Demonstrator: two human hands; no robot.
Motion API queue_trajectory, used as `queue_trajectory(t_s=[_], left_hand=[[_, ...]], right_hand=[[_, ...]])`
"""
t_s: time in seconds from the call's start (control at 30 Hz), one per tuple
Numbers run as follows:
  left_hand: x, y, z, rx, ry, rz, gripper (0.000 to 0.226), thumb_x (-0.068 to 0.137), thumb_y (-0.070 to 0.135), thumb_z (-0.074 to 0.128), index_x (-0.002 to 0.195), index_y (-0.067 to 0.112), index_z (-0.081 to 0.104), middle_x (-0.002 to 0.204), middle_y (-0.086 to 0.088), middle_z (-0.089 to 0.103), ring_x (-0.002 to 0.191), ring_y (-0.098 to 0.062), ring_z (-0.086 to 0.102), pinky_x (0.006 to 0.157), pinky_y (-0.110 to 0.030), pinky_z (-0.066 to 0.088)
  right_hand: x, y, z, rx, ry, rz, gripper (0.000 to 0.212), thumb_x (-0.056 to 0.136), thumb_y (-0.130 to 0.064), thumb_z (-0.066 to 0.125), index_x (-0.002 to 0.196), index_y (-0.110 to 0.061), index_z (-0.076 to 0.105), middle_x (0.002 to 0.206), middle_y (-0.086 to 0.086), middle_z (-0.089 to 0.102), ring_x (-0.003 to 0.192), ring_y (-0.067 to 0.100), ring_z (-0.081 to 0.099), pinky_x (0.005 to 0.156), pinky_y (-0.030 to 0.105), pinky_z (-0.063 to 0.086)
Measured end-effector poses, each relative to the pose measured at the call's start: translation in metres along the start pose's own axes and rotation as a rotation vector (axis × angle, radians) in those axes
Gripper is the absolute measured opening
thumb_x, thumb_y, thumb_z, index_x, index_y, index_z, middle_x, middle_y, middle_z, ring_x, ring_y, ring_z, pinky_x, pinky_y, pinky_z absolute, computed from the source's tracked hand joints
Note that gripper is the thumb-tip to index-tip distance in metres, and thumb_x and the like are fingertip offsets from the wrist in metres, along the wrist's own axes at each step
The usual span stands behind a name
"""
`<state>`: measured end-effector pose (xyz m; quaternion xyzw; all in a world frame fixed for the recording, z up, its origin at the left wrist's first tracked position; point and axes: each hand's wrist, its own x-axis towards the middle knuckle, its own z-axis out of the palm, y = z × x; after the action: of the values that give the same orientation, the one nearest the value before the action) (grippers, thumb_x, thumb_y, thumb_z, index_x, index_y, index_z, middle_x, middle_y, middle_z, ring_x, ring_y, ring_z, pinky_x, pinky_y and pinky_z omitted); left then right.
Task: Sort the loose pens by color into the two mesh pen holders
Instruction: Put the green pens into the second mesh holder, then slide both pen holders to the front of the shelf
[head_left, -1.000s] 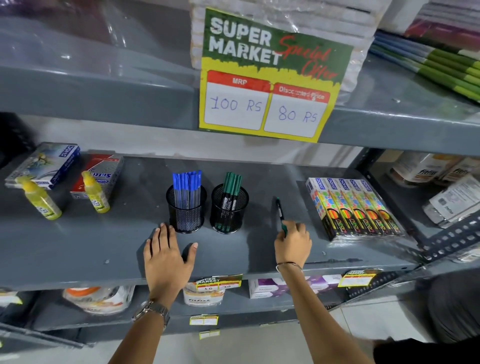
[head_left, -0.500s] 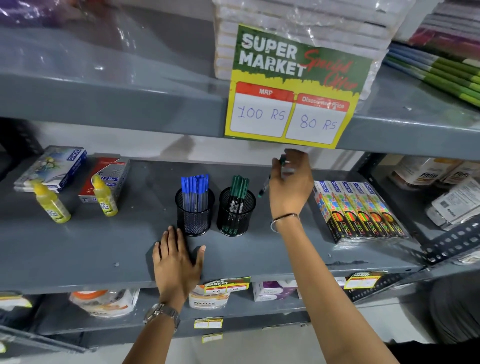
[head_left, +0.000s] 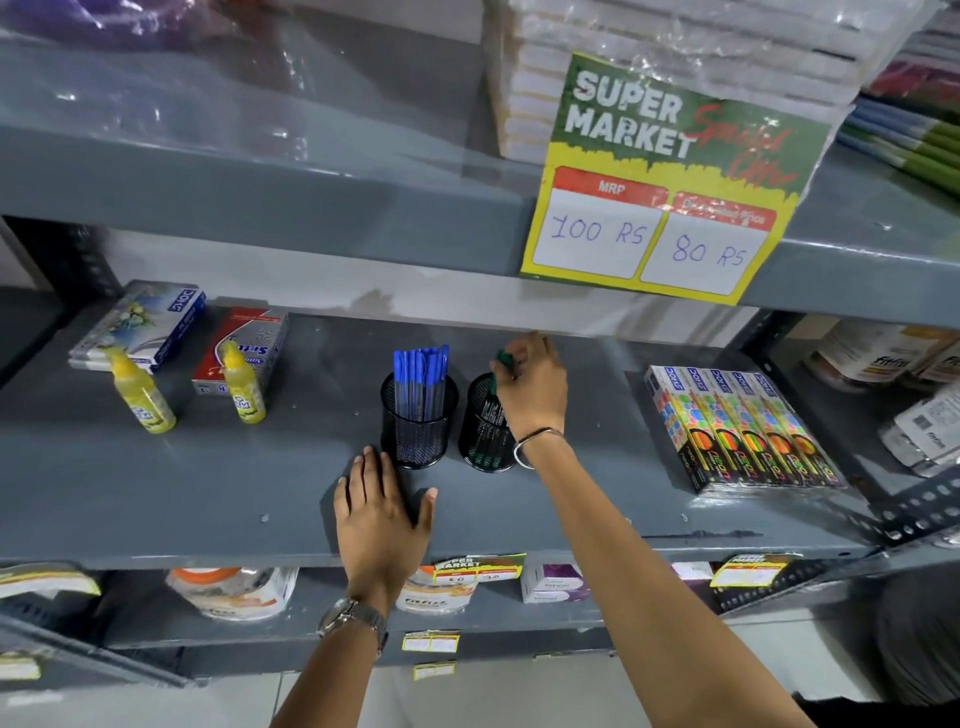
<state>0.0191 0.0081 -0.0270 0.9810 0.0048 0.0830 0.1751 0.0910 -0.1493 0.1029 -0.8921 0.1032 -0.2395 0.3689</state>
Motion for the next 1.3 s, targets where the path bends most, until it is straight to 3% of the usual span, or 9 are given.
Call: queue_trajectory(t_s=[0.23,0.4,0.6,0.7,0.83,0.97,1.03,1.17,1.3], left_hand=[[-0.001,-0.002,0.000,0.001,0.007,0.009,0.078,0.086,0.059,0.032,0.136,-0.001,0.040,0.141,-0.020,0.044,0.132,-0.033,0.036,0.108,-0.047,0.028],[0.000,-0.002,0.001,-0.006,0.017,0.010,0.078,0.085,0.058,0.031,0.134,-0.001,0.042,0.140,-0.020,0.045,0.131,-0.033,0.037,0.108,-0.047,0.027],[0.000,-0.002,0.001,0.020,0.019,0.008,0.079,0.086,0.060,0.025,0.134,0.000,0.044,0.139,-0.019,0.046,0.131,-0.032,0.039,0.108,-0.046,0.028],[0.000,-0.002,0.002,0.030,0.018,0.007,0.079,0.086,0.060,0.025,0.133,-0.001,0.045,0.139,-0.019,0.046,0.130,-0.032,0.040,0.107,-0.046,0.030],[0.001,-0.003,0.001,-0.038,0.008,-0.008,0.084,0.084,0.060,0.033,0.136,-0.005,0.036,0.139,-0.022,0.046,0.129,-0.034,0.041,0.106,-0.049,0.031],[0.014,0.006,-0.016,-0.385,0.001,-0.142,0.103,0.075,0.056,0.065,0.144,0.000,0.014,0.146,-0.022,0.033,0.132,-0.035,0.035,0.108,-0.048,0.025],[0.029,0.005,-0.024,-0.570,-0.028,-0.127,0.113,0.068,0.053,0.073,0.146,0.004,0.007,0.149,-0.021,0.026,0.133,-0.035,0.033,0.107,-0.051,0.030],[0.054,0.003,-0.031,-0.682,-0.120,-0.007,0.112,0.063,0.051,0.077,0.145,0.014,0.010,0.148,-0.011,0.026,0.136,-0.025,0.027,0.105,-0.052,0.034],[0.061,0.006,-0.035,-0.731,-0.097,0.048,0.093,0.071,0.032,0.078,0.143,0.021,0.021,0.141,-0.004,0.037,0.127,-0.020,0.040,0.096,-0.035,0.036]], right_hand=[[0.000,0.010,0.007,-0.115,0.014,0.030,0.018,0.081,-0.017,0.065,0.097,-0.012,0.057,0.100,0.012,0.060,0.094,0.030,0.056,0.063,0.040,0.052],[-0.005,0.019,0.006,-0.190,0.018,0.017,0.022,0.083,-0.015,0.062,0.105,-0.015,0.059,0.107,0.014,0.054,0.103,0.032,0.048,0.071,0.045,0.052],[-0.023,0.027,-0.005,-0.072,0.154,-0.028,0.027,0.084,-0.026,0.064,0.109,-0.021,0.059,0.110,0.011,0.053,0.104,0.028,0.050,0.069,0.040,0.054],[-0.041,0.042,-0.013,0.107,0.200,0.021,0.045,0.076,-0.039,0.068,0.115,-0.022,0.055,0.115,0.008,0.053,0.108,0.025,0.051,0.078,0.034,0.048],[-0.058,0.068,-0.014,0.212,-0.015,0.208,0.083,0.064,-0.051,0.075,0.132,-0.019,0.038,0.131,0.010,0.047,0.123,0.027,0.044,0.098,0.047,0.043],[-0.059,0.075,-0.008,0.165,-0.219,0.274,0.103,0.059,-0.050,0.080,0.140,-0.016,0.024,0.144,0.010,0.035,0.134,0.027,0.033,0.108,0.049,0.035],[-0.057,0.072,-0.004,0.160,-0.253,0.251,0.101,0.059,-0.044,0.082,0.138,-0.015,0.027,0.142,0.010,0.038,0.132,0.025,0.035,0.108,0.042,0.035],[-0.053,0.065,0.001,0.230,-0.252,0.242,0.085,0.060,-0.032,0.085,0.128,-0.017,0.037,0.128,0.006,0.053,0.117,0.021,0.051,0.090,0.027,0.042],[-0.052,0.063,0.005,0.250,-0.215,0.268,0.072,0.061,-0.031,0.085,0.118,-0.018,0.043,0.116,0.003,0.062,0.106,0.021,0.058,0.084,0.029,0.047]])
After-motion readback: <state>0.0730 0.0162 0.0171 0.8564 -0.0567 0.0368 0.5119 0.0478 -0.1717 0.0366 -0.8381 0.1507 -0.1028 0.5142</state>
